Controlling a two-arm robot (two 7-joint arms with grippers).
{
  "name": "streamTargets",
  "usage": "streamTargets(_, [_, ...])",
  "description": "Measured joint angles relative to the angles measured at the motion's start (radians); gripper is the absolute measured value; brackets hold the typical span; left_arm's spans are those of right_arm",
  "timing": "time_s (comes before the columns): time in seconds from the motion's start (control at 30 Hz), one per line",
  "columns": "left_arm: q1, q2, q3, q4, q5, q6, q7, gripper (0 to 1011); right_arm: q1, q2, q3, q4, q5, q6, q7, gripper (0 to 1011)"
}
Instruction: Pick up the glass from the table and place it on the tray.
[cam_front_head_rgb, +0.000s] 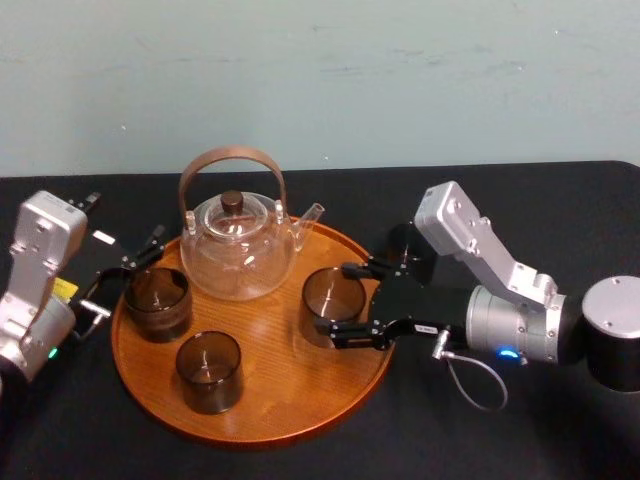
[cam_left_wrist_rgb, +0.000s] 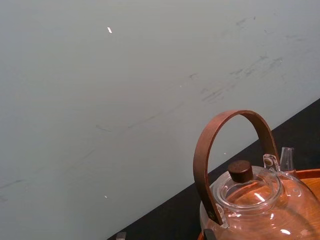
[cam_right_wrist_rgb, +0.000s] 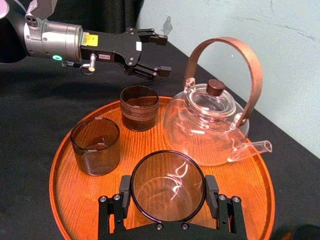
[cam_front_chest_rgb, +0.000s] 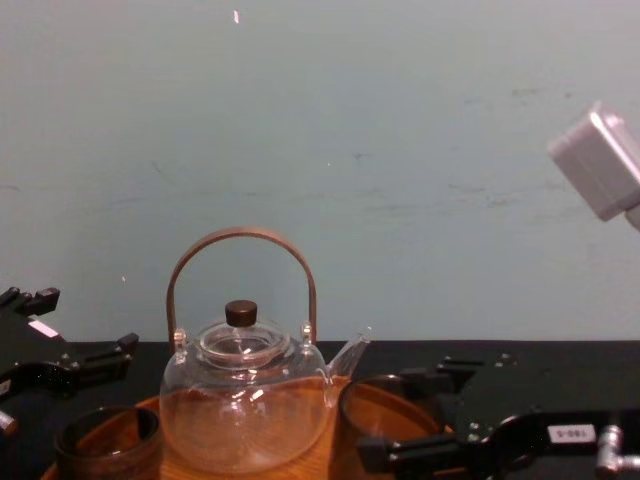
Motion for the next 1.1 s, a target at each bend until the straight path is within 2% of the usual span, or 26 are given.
streamTargets(0.43, [0.0, 0.0, 0.0, 0.0, 0.0, 0.0, 0.0, 1001, 0.024, -0.03, -0.033, 0.048, -0.008, -0.01, 0.007, 900])
streamTargets(1.1, [0.0, 0.0, 0.0, 0.0, 0.0, 0.0, 0.0, 1001, 0.014, -0.023, -0.05, 0.046, -0.002, -0.006, 0.016, 900])
